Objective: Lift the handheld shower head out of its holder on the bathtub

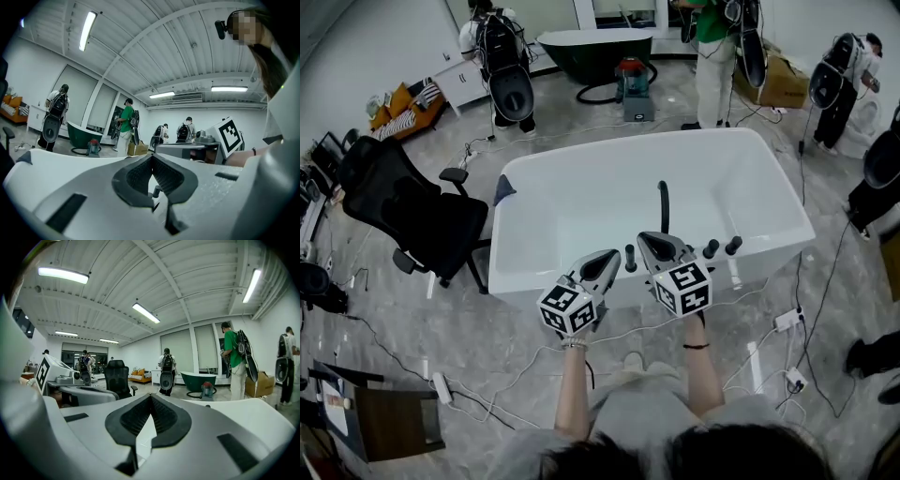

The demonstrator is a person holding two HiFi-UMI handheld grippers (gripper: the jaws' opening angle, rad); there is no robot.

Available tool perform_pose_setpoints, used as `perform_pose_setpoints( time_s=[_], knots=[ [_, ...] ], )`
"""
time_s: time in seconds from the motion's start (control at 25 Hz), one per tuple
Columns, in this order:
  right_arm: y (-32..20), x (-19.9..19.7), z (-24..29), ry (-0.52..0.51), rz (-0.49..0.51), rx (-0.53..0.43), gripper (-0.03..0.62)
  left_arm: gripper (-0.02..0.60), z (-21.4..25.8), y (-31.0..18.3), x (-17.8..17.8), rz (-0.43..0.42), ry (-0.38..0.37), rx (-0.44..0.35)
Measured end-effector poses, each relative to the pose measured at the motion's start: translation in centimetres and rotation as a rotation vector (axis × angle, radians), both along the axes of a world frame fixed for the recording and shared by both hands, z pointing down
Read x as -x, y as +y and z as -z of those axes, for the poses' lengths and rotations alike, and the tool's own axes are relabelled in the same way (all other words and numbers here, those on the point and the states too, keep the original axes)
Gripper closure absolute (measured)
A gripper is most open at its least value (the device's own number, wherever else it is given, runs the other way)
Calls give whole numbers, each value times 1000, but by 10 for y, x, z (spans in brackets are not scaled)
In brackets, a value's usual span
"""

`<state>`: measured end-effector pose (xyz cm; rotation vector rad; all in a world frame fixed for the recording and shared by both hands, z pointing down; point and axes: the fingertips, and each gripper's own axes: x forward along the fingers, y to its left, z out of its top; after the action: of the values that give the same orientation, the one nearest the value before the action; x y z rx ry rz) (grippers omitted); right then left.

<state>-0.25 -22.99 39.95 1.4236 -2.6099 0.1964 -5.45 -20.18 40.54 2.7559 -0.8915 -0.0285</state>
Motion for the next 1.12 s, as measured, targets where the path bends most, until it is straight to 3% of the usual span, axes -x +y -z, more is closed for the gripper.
perform_pose_setpoints(
  time_s=[0.52,0.8,1.12],
  knots=[
    [-35,2,-79,-7,70,122,594,577,-68,-41,3,56,14,122],
    [-38,5,-131,1,111,203,592,577,-115,-46,3,67,-15,193],
    [-45,0,-182,-19,119,261,592,577,-153,-46,0,78,4,249]
  ],
)
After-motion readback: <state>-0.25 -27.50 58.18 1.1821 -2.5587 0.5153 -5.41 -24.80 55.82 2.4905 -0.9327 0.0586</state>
